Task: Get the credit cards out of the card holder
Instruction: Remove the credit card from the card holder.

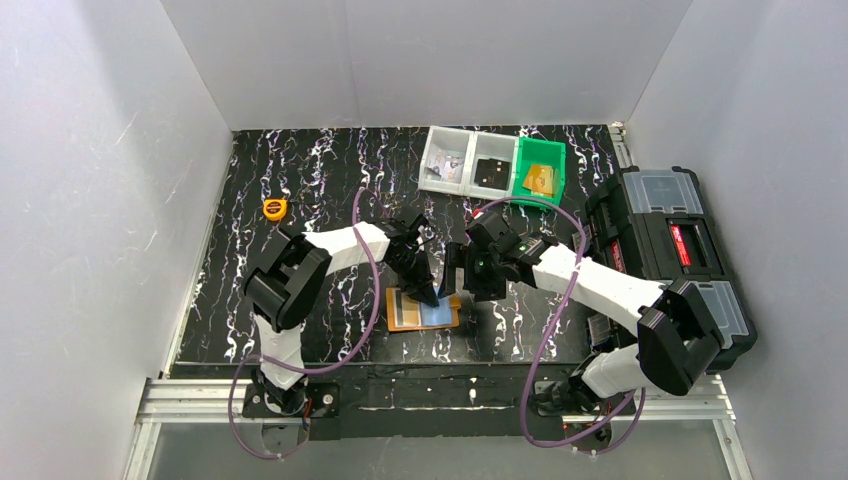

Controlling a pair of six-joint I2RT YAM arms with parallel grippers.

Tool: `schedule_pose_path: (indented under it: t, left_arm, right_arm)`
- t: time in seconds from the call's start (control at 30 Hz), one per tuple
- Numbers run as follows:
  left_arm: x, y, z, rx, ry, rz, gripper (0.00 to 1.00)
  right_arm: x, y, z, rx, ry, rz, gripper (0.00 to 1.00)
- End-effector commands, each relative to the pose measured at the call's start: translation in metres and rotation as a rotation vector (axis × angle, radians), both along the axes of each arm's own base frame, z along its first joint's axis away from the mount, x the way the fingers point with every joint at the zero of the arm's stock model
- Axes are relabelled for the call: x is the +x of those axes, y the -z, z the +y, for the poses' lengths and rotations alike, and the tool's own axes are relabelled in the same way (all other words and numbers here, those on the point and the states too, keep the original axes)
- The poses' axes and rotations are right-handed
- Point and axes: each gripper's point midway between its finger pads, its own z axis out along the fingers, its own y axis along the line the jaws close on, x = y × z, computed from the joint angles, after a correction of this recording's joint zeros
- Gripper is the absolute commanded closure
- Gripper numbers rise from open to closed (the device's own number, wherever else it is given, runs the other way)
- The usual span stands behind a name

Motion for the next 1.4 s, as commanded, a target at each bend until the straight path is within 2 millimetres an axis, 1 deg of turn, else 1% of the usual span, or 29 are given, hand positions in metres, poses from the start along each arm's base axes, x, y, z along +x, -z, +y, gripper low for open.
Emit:
schedule_pose_path:
  t: [0.0,0.1,0.17,0.3,0.37,0.5,0.7,0.83,0.97,1.17,1.37]
  left_arm:
    - [0.003,-0.024,0.003,0.005,0.018,-0.054,0.89]
    - [0.008,-0.040,0.009,0.009,0.016,-0.098,0.87]
    - [0.010,-0.051,0.016,0.012,0.006,-0.122,0.86]
    - [0.012,-0.062,0.040,0.048,-0.024,-0.159,0.86]
    - [0.011,-0.062,0.054,0.072,-0.037,-0.167,0.85]
    - [0.005,-0.057,0.075,0.094,-0.067,-0.156,0.85]
    - [-0.005,-0.039,0.094,0.143,-0.068,-0.124,0.86]
    - [-0.008,-0.025,0.101,0.168,-0.069,-0.104,0.86]
    - [-0.007,-0.018,0.102,0.179,-0.069,-0.102,0.87]
    - [-0.005,-0.008,0.102,0.187,-0.064,-0.093,0.89]
    - [-0.006,0.002,0.102,0.191,-0.062,-0.078,0.90]
  right_arm:
    - [0.003,-0.008,0.010,0.052,-0.025,-0.011,0.02]
    - [0.003,-0.011,0.017,0.078,-0.045,0.005,0.02]
    - [0.001,-0.014,0.025,0.110,-0.064,0.020,0.02]
    - [0.001,-0.022,0.038,0.172,-0.080,0.038,0.02]
    - [0.002,-0.025,0.045,0.200,-0.084,0.048,0.02]
    - [0.001,-0.027,0.061,0.268,-0.094,0.096,0.12]
    - [0.000,-0.022,0.084,0.314,-0.126,0.153,0.30]
    - [0.001,-0.018,0.098,0.325,-0.145,0.182,0.39]
    - [0.001,-0.008,0.105,0.329,-0.148,0.219,0.51]
    - [0.002,0.008,0.109,0.310,-0.148,0.253,0.58]
    - [0.002,0.022,0.107,0.280,-0.140,0.268,0.60]
